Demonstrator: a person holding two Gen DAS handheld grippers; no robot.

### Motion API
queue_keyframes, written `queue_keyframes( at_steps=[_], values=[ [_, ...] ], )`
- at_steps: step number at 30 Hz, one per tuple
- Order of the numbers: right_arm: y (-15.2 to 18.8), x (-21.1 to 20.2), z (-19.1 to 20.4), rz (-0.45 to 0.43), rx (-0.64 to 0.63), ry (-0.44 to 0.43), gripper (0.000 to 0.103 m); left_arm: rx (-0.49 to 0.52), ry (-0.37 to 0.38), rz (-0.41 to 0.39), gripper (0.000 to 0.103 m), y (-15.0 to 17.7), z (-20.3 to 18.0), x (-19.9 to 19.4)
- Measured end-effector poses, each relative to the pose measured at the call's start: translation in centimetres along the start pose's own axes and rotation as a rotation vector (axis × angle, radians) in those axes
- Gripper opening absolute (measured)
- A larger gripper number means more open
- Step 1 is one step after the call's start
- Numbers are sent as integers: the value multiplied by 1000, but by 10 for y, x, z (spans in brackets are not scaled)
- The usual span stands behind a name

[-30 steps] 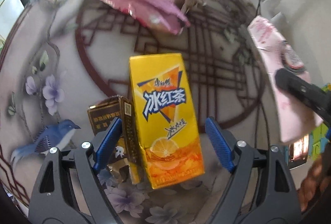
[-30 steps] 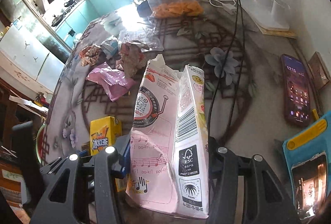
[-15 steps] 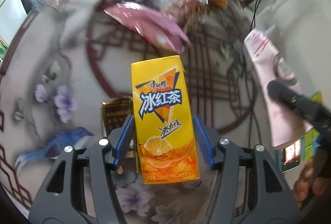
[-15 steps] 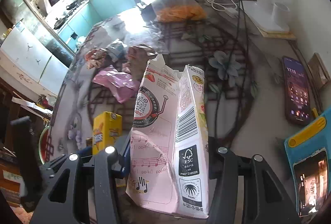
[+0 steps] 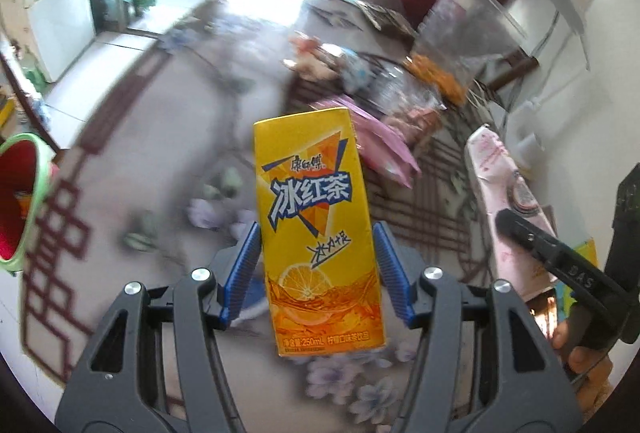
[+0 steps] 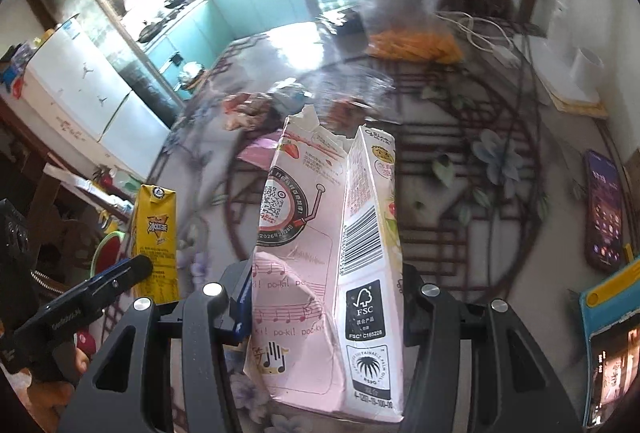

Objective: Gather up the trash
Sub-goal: 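Carry both cartons from the table over the red bucket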

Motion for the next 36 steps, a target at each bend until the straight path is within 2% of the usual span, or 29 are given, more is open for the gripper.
queue_keyframes(
  at_steps=[6, 13, 21, 36],
  values=[
    [-5, -1, 42, -17, -65, -20, 50, -20, -77, -76, 56, -4, 31, -28],
    [-13, -6, 96, -65, -150, -6, 50, -27, -109, -144, 56, -13, 68, -57],
    [-18, -11, 151, -126, -197, 39, 50, -17, -102, -175, 56, -23, 109, -78],
    [-8, 1, 252, -169, -235, 95, 50, -15, -90, -177, 56, -38, 195, -103]
  ],
)
Point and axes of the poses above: each gripper's, at about its wrist camera, not at the fingertips, and x roughly the way its jaws point, z to its left, y to its underside, the point moved 1 cm from there along x, roughly the way its jaws point, and after that the axes turned 5 degrees about z, right-handed, at the moved point
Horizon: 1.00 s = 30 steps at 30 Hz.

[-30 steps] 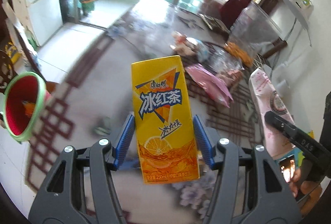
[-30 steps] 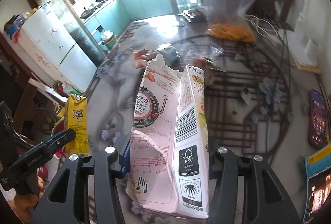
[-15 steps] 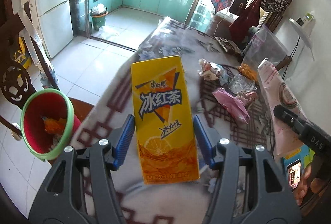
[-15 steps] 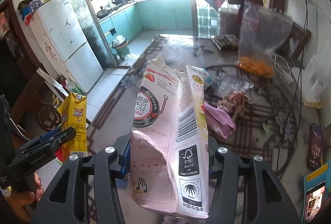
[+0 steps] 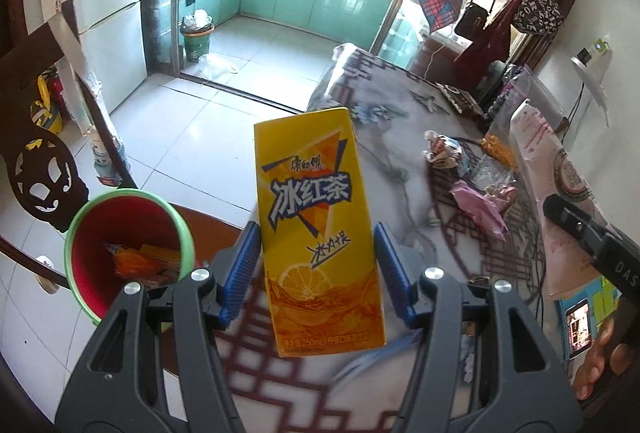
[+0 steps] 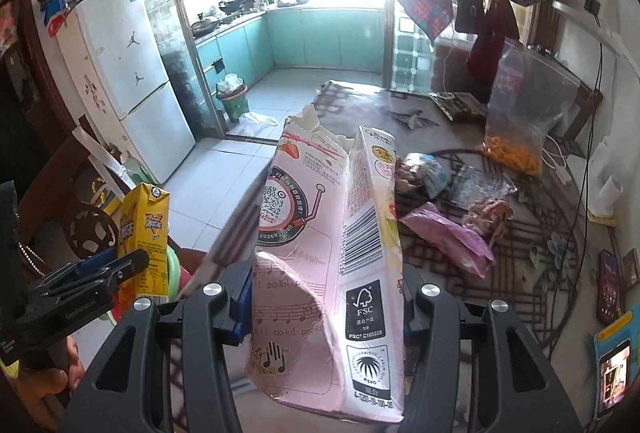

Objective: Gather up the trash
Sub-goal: 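Carry both cartons from the table over the red bucket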

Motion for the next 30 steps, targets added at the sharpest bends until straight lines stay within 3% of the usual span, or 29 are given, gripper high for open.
queue_keyframes(
  at_steps=[14, 30],
  values=[
    [-13, 4, 82, -33, -93, -19, 50, -70, -41, -52, 56, -9, 74, -23],
    [-24, 12, 145, -43, -208, -73, 50, -169, -110, -69, 56, -4, 134, -30]
  ],
)
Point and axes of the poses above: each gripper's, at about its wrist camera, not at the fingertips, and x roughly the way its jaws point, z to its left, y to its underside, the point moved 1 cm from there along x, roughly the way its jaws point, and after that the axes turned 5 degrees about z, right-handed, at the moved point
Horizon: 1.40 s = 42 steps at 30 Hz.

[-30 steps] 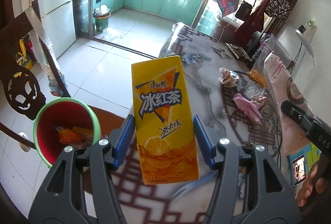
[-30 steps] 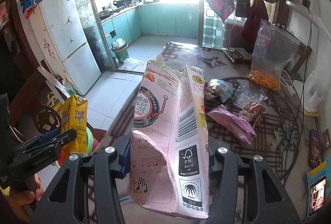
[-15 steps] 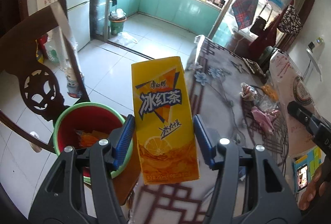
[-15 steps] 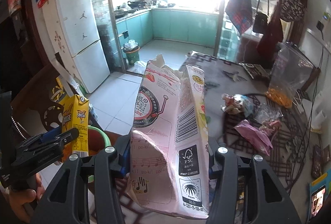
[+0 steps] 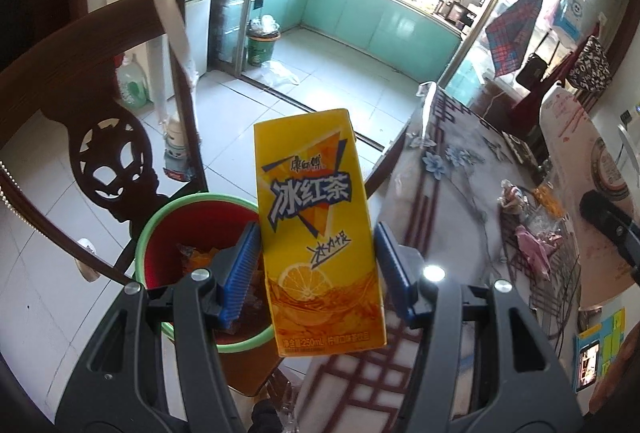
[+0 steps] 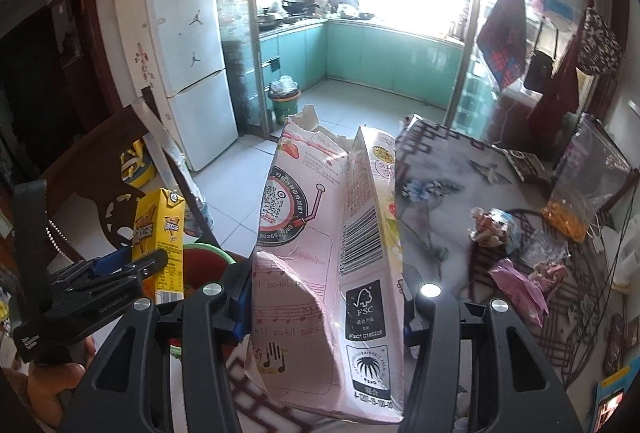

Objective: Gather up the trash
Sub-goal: 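Carry both cartons from the table over the red bucket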

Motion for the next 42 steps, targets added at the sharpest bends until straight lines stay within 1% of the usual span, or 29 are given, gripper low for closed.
queue_keyframes(
  at_steps=[15, 26, 29, 33, 42],
  values=[
    [-14, 26, 53, 28, -99, -61, 50, -79, -75, 16, 56, -6, 54, 10],
    [-25, 59, 87, 84, -163, -118, 50, -131, -154, 89, 56, -5, 95, 39],
    [-27, 73, 95, 114, -170, -162, 51, -142, -172, 109, 56, -4, 105, 47],
    [-20, 103, 107, 201, -164, -231, 51, -153, -190, 130, 56, -1, 114, 54],
    [-10, 138, 122, 299, -173, -288, 51, -174, -222, 173, 56, 1, 130, 69]
  ],
)
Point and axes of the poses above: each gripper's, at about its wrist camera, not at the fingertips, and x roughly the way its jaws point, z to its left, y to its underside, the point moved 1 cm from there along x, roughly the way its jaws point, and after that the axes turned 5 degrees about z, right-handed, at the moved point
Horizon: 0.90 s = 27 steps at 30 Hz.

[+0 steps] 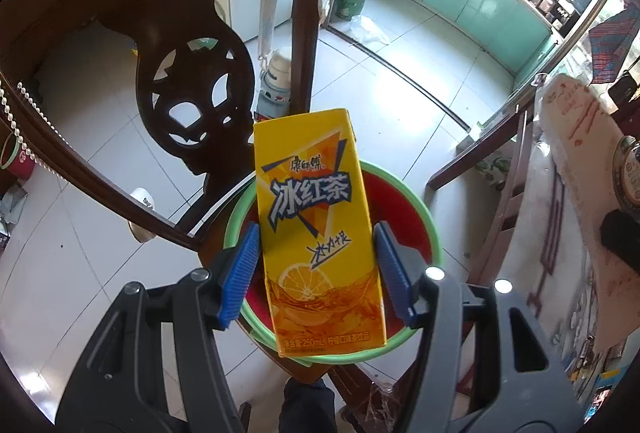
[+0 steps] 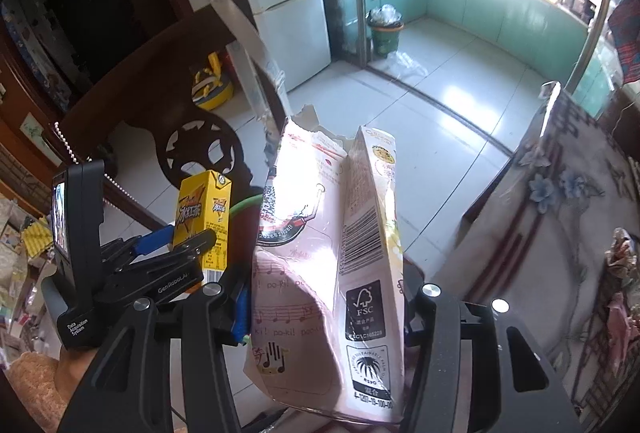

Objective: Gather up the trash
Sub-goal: 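Carry both cartons from the table over the red bucket, then open the right gripper to drop the pink-white carton while the left gripper holds the iced tea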

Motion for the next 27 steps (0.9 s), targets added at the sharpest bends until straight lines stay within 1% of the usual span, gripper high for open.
queue_keyframes(
  at_steps=[6, 14, 17, 23, 25, 26, 27],
  values=[
    [-3, 21, 3, 51, -4, -48, 51, -9, -12, 19, 56, -1, 5, 7],
    [-6, 40, 8, 87, -16, -71, 51, -23, -21, 43, 56, -1, 7, 15],
    [-8, 51, 7, 113, -15, -83, 51, -23, -25, 55, 56, -1, 8, 20],
    [-11, 68, 12, 149, -21, -119, 51, -34, -39, 76, 56, 2, 13, 28],
    [-10, 71, 14, 156, -23, -133, 53, -37, -43, 82, 56, 3, 15, 29],
    [-10, 72, 14, 161, -22, -143, 57, -38, -48, 84, 56, 3, 16, 30],
    [-10, 73, 13, 164, -17, -150, 68, -40, -51, 86, 56, 3, 16, 30]
  ],
)
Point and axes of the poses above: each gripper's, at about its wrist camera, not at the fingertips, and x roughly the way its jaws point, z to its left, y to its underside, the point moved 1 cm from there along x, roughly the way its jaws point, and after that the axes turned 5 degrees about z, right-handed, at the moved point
